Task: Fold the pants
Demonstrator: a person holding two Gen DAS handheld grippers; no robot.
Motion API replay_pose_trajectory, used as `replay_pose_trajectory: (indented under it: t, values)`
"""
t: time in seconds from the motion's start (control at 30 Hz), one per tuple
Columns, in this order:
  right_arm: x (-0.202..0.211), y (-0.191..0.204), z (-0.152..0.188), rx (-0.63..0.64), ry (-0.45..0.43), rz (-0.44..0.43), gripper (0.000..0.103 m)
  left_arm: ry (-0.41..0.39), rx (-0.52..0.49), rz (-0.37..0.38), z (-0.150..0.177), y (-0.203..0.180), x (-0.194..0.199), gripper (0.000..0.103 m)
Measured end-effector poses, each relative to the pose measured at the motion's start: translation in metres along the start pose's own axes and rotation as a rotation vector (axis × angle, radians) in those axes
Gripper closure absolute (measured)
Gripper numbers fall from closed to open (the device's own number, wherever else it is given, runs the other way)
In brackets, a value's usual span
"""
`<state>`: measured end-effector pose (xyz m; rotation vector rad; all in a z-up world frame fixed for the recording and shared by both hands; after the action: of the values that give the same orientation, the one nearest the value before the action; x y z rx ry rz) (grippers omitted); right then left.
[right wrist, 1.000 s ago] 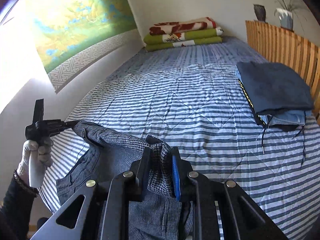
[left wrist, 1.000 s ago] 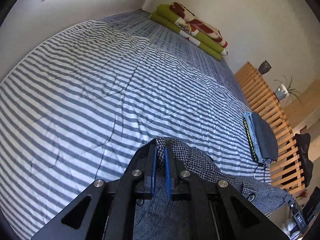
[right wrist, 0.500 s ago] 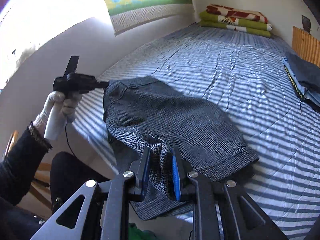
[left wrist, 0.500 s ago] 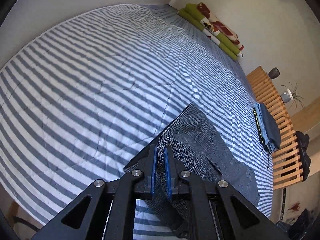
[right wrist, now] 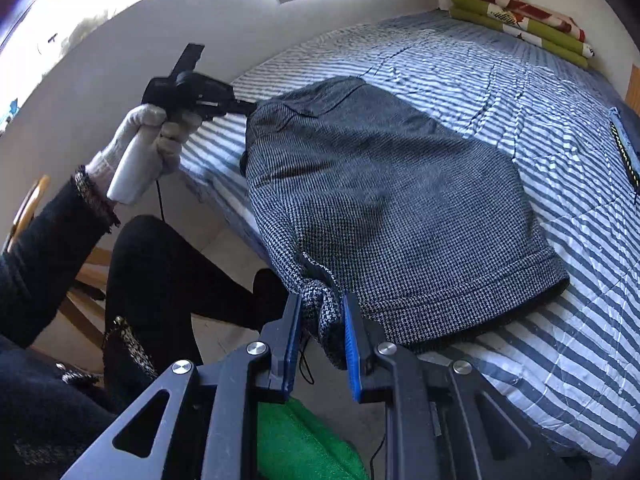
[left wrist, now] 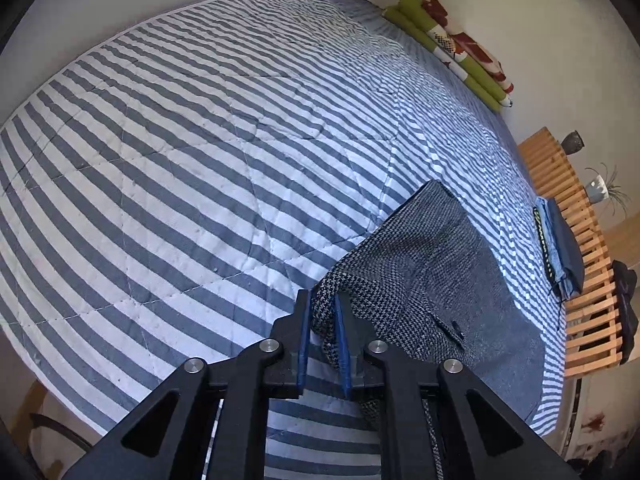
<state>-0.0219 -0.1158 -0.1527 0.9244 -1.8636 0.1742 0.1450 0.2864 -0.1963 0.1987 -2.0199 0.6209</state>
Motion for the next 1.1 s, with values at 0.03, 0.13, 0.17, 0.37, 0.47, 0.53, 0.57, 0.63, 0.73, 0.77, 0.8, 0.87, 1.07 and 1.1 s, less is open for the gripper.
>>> replay_pose_trajectory:
  t: [0.03,0.13,0.17,0.37,0.47,0.53,0.57,0.63,0.73,0.77,0.8,0.87,1.07,1.1]
  values:
    - [-0.008,0.002,0.006,0.008,0.046,-0.031,0.085,-0.003,0.0,-0.033,0.0,0.004,0.001,0.084]
    - [-0.013,0.004,0.012,0.014,0.108,-0.081,0.081,-0.04,0.003,-0.062,-0.006,0.01,0.014,0.084]
    - [-0.01,0.003,0.01,0.007,0.108,-0.095,0.081,-0.059,-0.001,-0.064,-0.009,0.009,0.021,0.084]
    - [0.028,-0.027,-0.023,-0.094,-0.032,-0.143,0.079,-0.101,-0.147,-0.003,-0.017,-0.06,0.036,0.084]
    - [0.041,-0.057,-0.044,-0.151,-0.103,-0.09,0.078,-0.059,-0.25,0.057,-0.007,-0.112,0.018,0.084]
    - [0.04,-0.076,-0.057,-0.173,-0.143,-0.009,0.078,-0.022,-0.299,0.09,0.002,-0.142,0.0,0.084]
    - [0.036,-0.092,-0.062,-0.189,-0.156,0.038,0.078,-0.001,-0.318,0.11,0.008,-0.156,-0.009,0.084]
    - [0.025,-0.116,-0.071,-0.221,-0.161,0.101,0.078,0.032,-0.36,0.131,0.02,-0.178,-0.027,0.084]
    - [0.002,-0.15,-0.073,-0.272,-0.111,0.121,0.078,0.09,-0.405,0.141,0.04,-0.199,-0.052,0.084]
    - [-0.006,-0.16,-0.07,-0.291,-0.089,0.136,0.078,0.089,-0.428,0.107,0.043,-0.2,-0.059,0.084]
    - [-0.012,-0.166,-0.068,-0.308,-0.076,0.149,0.078,0.074,-0.458,0.056,0.045,-0.198,-0.066,0.084]
    - [-0.02,-0.183,-0.057,-0.333,-0.03,0.175,0.078,0.062,-0.482,-0.041,0.043,-0.185,-0.078,0.084]
    - [-0.022,-0.193,-0.044,-0.291,0.03,0.22,0.081,-0.029,-0.33,-0.029,0.021,-0.146,-0.041,0.085]
    - [-0.018,-0.189,-0.047,-0.272,0.025,0.214,0.079,-0.042,-0.309,-0.018,0.021,-0.14,-0.03,0.084]
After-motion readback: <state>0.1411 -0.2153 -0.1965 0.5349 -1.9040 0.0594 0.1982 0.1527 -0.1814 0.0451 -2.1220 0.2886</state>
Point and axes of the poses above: each gripper's, at about its wrist camera, not at the fingertips, and x roughly against the way its jaws point, y to its left, z to its underside, the point moved 7 cm from there along -x, roughly the way its jaws point, and after that the axes turned 4 degrees about -z, right-handed, at the moved point
